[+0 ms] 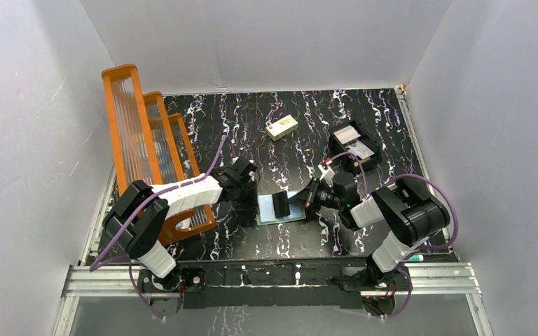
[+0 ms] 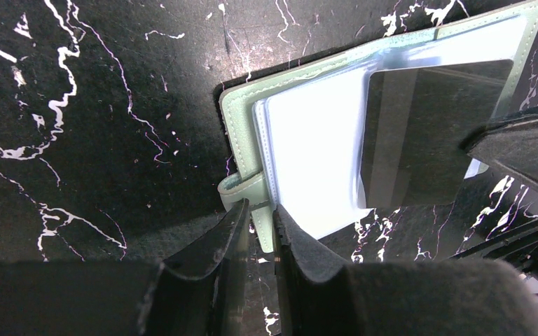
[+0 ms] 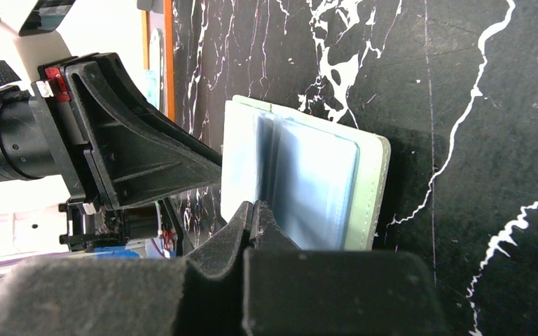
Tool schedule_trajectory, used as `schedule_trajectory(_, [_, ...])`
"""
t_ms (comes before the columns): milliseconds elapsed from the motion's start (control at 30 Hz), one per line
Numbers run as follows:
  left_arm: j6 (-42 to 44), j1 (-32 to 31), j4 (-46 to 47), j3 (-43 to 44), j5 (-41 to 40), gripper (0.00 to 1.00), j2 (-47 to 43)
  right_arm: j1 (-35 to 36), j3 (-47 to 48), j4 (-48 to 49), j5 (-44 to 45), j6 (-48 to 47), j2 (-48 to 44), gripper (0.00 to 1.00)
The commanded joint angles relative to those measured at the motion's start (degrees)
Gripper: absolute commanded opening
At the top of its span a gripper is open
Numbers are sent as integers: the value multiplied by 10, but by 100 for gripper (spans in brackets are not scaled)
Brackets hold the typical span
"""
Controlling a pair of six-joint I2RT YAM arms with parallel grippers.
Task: Put the credit cards into the card holder
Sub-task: Insert the credit card into the card holder.
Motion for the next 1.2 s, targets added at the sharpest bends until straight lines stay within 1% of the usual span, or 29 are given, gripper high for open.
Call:
schedule_trajectory(0, [8, 2, -15, 6, -12, 18, 5, 4, 2, 79, -24, 19, 17, 0])
schedule_trajectory(100, [8, 1, -15, 6, -11, 18, 7, 4, -8, 85, -15, 28, 15, 0])
schedule_trajectory(233, [8, 1, -15, 7, -12, 19, 5, 5, -29, 83, 20, 39, -4, 0])
schedule_trajectory(333, [8, 2, -15, 6, -13, 19, 4, 7, -38, 62, 41, 37, -19, 0])
schedule_trajectory(600, [6, 1, -17, 6, -11, 19, 1, 15, -51, 61, 52, 48, -15, 0])
schedule_trajectory(767, [6, 1, -17, 5, -10, 19, 1, 16, -63, 51, 84, 59, -31, 0])
schedule_trajectory(933, [6, 1, -17, 6, -10, 19, 1, 20, -42, 28, 67, 40, -27, 0])
schedule_trajectory(1167, [8, 1, -16, 12, -4, 19, 10, 22, -21, 85, 7, 44, 31, 0])
